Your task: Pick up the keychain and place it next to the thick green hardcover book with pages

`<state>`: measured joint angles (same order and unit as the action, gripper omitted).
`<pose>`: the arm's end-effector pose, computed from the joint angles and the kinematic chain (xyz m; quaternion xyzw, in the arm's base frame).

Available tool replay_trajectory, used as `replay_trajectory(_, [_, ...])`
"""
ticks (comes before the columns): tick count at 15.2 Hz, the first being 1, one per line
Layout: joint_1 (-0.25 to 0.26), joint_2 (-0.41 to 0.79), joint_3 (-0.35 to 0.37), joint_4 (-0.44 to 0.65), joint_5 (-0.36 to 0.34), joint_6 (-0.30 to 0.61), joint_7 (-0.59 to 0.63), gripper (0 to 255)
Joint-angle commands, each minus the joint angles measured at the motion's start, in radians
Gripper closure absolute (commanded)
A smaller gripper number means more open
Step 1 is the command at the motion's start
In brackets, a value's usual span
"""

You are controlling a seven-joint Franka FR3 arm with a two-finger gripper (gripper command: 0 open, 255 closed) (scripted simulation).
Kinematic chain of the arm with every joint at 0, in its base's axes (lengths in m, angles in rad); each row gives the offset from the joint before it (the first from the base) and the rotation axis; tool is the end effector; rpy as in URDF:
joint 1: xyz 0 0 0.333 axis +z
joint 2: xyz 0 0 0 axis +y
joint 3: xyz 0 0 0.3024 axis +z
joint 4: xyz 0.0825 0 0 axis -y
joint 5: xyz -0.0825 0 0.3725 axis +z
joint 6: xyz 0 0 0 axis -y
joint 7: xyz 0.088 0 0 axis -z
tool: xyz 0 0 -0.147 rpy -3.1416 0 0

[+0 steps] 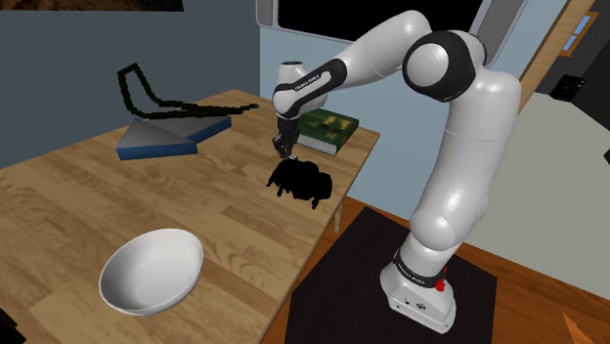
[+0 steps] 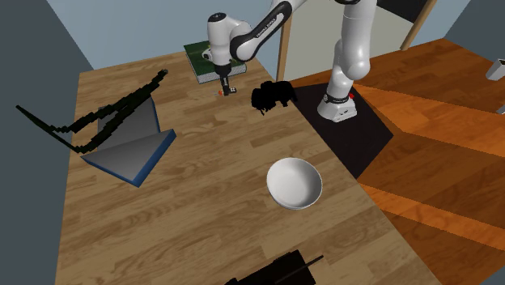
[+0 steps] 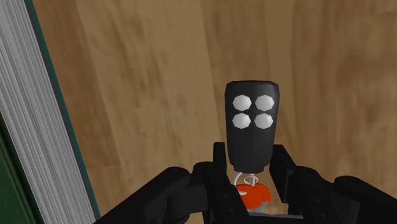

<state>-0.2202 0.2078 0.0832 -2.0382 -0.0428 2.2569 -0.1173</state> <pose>0.5693 -0.0814 0.2978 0.9999 0.0027 0.0048 0.0088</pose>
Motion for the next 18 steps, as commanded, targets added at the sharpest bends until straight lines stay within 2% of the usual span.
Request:
replay_trajectory(1, [0.000,0.001,0.000,-0.001,0.000,0.002,0.000,255])
replay_trajectory(4, [0.000,0.001,0.000,-0.001,0.000,0.002,0.000,255])
replay_trajectory(5, [0.000,0.001,0.000,-0.001,0.000,0.002,0.000,0])
replay_trajectory(10, [0.000,0.001,0.000,-0.001,0.000,0.002,0.000,0])
replay_trajectory(14, [-0.001,-0.062,0.003,0.051,0.009,-0.113,-0.006,0])
replay_trajectory(18, [-0.001,-0.062,0.003,0.051,0.009,-0.113,-0.006,0])
